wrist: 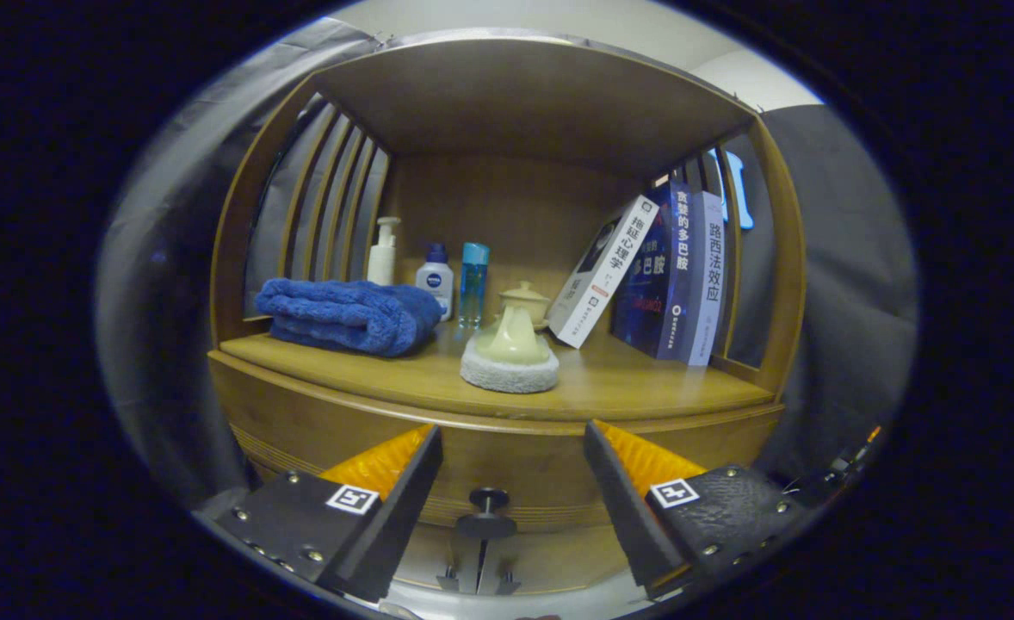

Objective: Pull open the drawer, take out the items inside it, and place them on the countertop above the cabinet.

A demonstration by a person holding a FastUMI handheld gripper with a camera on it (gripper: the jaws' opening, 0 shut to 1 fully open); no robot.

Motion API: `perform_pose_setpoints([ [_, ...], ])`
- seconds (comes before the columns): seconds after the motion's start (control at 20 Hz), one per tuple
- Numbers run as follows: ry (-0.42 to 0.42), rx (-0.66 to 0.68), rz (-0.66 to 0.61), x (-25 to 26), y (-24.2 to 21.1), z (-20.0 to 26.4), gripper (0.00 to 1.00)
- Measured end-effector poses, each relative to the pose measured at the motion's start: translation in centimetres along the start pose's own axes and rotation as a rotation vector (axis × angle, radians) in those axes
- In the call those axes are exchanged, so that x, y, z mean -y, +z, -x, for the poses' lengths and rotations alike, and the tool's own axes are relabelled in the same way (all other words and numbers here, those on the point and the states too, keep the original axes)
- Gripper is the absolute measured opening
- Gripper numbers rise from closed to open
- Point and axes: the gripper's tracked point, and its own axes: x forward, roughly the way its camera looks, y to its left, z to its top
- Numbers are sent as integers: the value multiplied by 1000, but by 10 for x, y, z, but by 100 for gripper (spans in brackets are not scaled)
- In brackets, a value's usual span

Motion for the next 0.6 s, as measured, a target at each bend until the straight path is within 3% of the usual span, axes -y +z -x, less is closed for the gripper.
perform_pose_setpoints([
  [0.6,3,160,-42,66,116,91,96],
])
